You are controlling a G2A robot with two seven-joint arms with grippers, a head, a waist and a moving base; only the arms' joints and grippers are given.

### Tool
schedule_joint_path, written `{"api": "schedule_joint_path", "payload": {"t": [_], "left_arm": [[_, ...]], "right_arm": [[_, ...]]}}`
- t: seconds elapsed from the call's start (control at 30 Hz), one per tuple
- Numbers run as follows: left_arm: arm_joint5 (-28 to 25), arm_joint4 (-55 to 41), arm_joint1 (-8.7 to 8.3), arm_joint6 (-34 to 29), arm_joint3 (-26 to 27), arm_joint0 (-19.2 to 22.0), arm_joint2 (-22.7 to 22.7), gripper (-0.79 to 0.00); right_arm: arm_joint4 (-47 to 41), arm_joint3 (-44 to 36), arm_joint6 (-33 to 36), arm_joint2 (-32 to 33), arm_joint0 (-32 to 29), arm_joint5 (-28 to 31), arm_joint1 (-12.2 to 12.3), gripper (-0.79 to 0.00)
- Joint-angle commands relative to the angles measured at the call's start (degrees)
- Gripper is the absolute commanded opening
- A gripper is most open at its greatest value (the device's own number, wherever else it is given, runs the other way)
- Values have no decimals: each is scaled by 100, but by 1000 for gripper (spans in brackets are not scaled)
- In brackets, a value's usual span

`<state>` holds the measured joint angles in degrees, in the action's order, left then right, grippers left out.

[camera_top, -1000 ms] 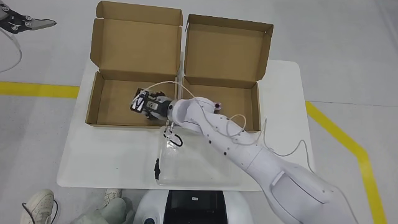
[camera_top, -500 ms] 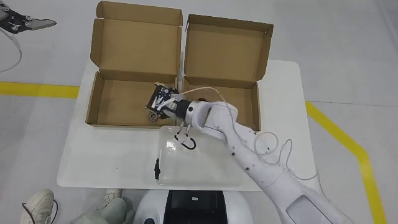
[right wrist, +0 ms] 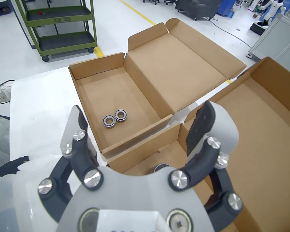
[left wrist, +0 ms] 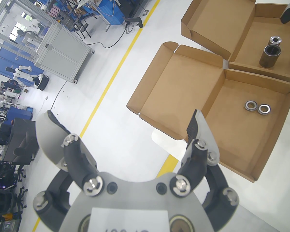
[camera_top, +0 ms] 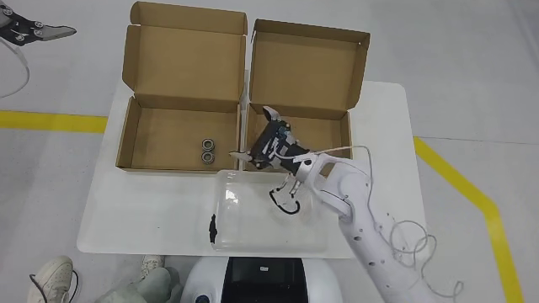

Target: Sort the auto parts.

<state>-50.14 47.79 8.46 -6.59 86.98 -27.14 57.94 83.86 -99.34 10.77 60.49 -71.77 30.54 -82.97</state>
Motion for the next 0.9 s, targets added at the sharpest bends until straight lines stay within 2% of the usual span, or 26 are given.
{"api": "schedule_joint_path", "payload": {"t": [0.0, 0.13, 0.47, 0.87], "left_arm": [[0, 0, 0, 0, 0, 0, 0, 0], [0, 0, 0, 0, 0, 0, 0, 0], [0, 0, 0, 0, 0, 0, 0, 0], [0, 0, 0, 0, 0, 0, 0, 0]], "right_arm": [[36, -118, -96, 169, -175, -15, 47, 0], [100, -388, -344, 563, -577, -29, 148, 0], [24, -1214, -1269, 1682, -2045, -159, 385, 0], [-177, -2226, -2023, 2716, -3893, -696, 532, 0]]}}
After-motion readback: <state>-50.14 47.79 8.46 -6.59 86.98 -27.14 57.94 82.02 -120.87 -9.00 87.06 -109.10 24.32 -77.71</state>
